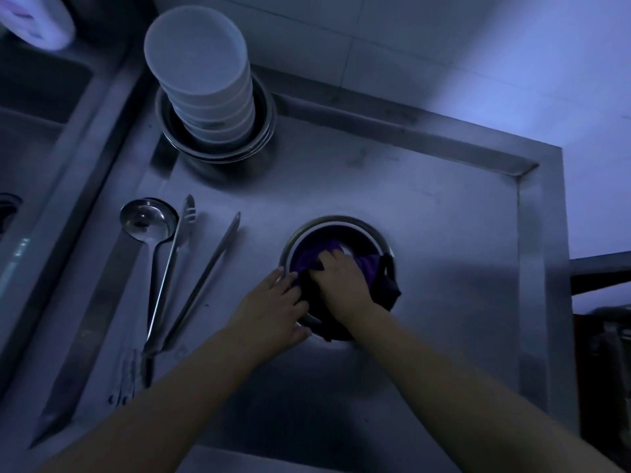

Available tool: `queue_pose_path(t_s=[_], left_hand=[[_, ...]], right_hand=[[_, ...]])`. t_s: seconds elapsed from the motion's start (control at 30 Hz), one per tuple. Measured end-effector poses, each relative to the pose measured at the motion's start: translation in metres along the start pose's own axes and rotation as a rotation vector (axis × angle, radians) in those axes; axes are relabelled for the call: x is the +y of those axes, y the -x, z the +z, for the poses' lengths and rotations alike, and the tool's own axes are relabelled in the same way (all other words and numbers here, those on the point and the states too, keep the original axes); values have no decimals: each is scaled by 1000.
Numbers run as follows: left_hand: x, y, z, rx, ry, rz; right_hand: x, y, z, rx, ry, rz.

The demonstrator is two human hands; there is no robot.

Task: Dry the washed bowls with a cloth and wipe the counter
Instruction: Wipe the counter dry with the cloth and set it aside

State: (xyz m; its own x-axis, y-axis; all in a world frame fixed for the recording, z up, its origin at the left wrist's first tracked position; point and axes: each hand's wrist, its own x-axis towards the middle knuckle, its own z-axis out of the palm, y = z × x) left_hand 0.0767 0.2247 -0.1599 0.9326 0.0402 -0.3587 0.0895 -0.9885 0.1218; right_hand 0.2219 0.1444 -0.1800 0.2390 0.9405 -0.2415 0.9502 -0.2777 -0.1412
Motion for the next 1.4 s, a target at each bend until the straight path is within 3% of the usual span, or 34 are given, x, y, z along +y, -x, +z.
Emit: queue_pose_path(t_s=[0.13, 0.23, 0.37, 0.5, 0.6, 0.7, 0.8, 0.9, 1.07, 1.17, 1.3, 1.37, 1.4], left_hand=[[0, 2, -7, 48, -39, 20], [1, 2, -6, 107, -51, 34], [2, 2, -1, 147, -63, 13], [0, 2, 2, 178, -63, 18], [-2, 2, 2, 186, -66, 31], [-2, 3, 6, 209, -45, 31], [-4, 4, 9, 241, -41, 44], [-4, 3, 9, 247, -49, 50], [-4, 4, 12, 274, -47, 49], [-3, 5, 14, 273, -48, 50], [-2, 6, 13, 262, -59, 45], [-2, 6, 9, 258, -45, 45], [-2, 7, 6, 259, -40, 47]], right_hand=[[18, -17, -17, 62, 248, 3], [24, -10, -18, -3, 346, 101], [21, 12, -7, -166, 259, 258], [4, 21, 0, -263, 9, 236], [0, 14, 0, -150, -165, 225], [1, -3, -4, 173, -167, 145], [6, -17, -7, 407, -3, -34], [25, -21, -8, 455, 182, -162], [33, -9, -27, 169, 352, 117], [27, 10, -25, -66, 320, 285], [10, 24, -22, -306, 177, 284], [4, 25, -22, -311, -12, 272], [4, 24, -24, -229, -95, 287]])
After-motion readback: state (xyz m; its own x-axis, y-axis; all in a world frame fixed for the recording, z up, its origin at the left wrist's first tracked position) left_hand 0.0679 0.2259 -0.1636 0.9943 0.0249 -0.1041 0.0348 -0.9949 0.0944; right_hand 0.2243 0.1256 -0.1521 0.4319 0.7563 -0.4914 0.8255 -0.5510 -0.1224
